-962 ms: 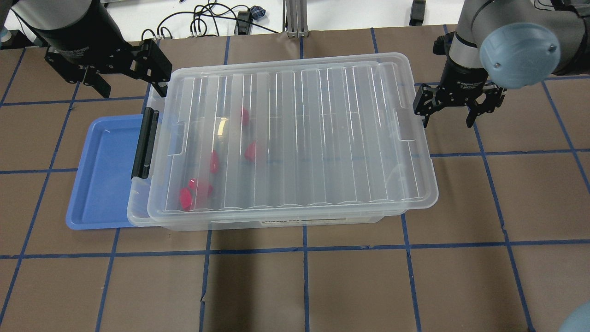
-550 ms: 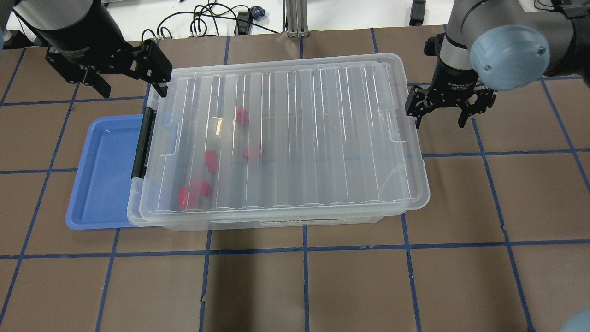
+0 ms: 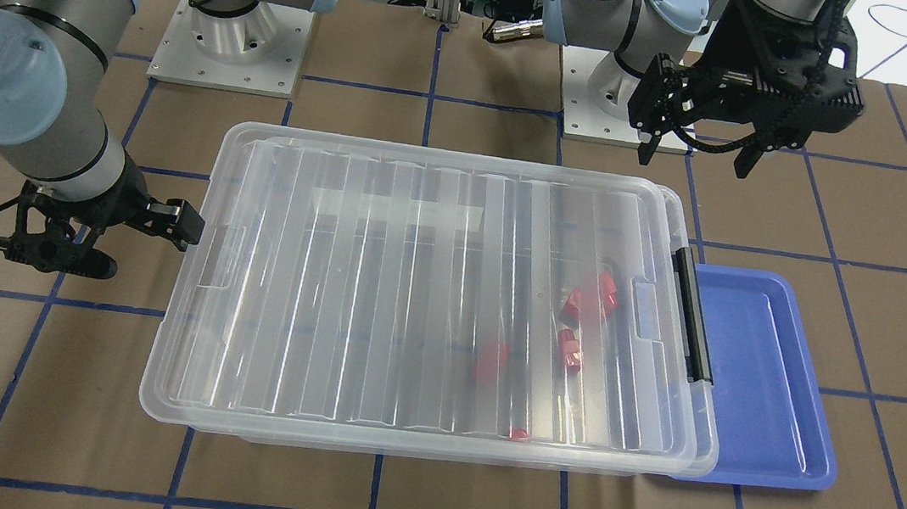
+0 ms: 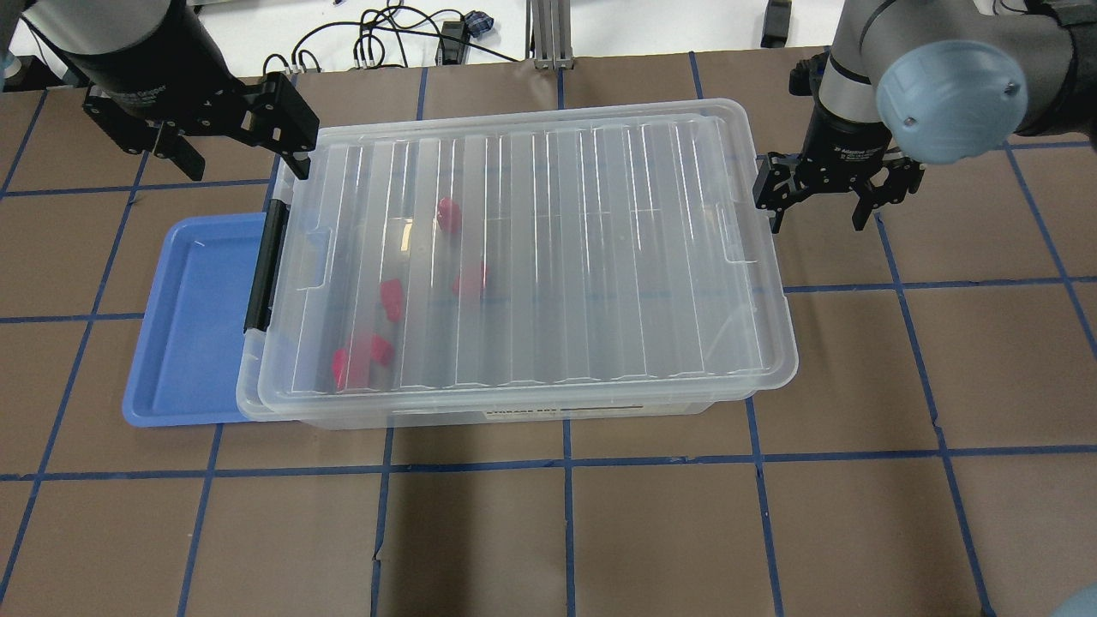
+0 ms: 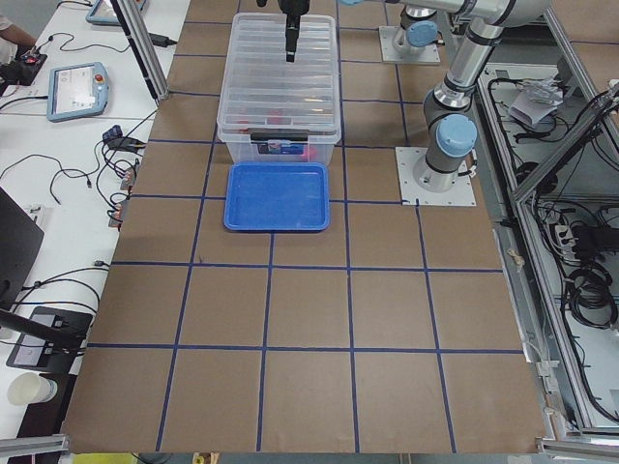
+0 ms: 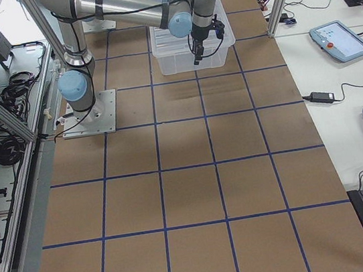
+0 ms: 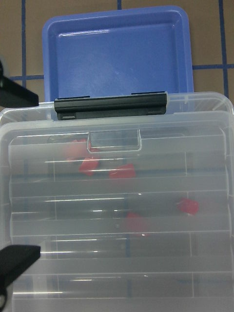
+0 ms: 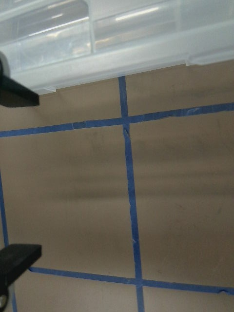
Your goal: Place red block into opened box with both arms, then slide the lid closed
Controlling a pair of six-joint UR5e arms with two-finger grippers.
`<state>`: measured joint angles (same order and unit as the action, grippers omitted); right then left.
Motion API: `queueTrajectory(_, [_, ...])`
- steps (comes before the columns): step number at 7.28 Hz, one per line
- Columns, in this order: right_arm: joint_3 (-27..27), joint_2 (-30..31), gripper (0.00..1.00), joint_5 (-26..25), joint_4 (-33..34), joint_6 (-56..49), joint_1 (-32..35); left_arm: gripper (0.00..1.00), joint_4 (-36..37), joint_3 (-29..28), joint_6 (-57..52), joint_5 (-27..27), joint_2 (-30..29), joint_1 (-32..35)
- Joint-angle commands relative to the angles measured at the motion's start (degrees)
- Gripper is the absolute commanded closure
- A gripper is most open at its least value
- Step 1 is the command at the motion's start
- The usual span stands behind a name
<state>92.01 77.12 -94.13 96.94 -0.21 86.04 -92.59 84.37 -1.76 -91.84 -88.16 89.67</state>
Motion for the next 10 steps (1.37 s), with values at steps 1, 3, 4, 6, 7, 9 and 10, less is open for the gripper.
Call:
queueTrajectory(1, [-2.0,3.5,0.0,0.0,0.8,0.6,-0.3,0.0,0.0,0.0,0.0,0.2,0.1,0.1])
queueTrajectory(3, [-2.2,5.3,0.0,0.4,-0.1,5.1,-0.2,0.0,0.0,0.0,0.0,0.0,0.1,0.1])
queueTrajectory(4, [-1.1,8.5,0.0,3.7,-0.7,7.0,0.4,0.0,0.0,0.0,0.0,0.1,-0.1,0.1])
queueTrajectory(6, [1.0,12.3,0.0,6.9,-3.6,7.2,1.1,0.0,-0.1,0.1,0.0,0.0,0.3,0.2])
queueTrajectory(7, [2.3,13.7,0.0,6.3,-4.6,7.2,1.8,0.0,0.0,0.0,0.0,-0.1,-0.1,0.3])
queueTrajectory(9, [2.3,14.6,0.0,5.9,-4.7,7.2,1.8,0.0,-0.1,0.1,0.0,-0.1,0.2,0.5])
queueTrajectory(10, [2.0,14.8,0.0,5.9,-4.7,7.2,1.8,0.0,-0.1,0.1,0.0,-0.1,0.2,0.5])
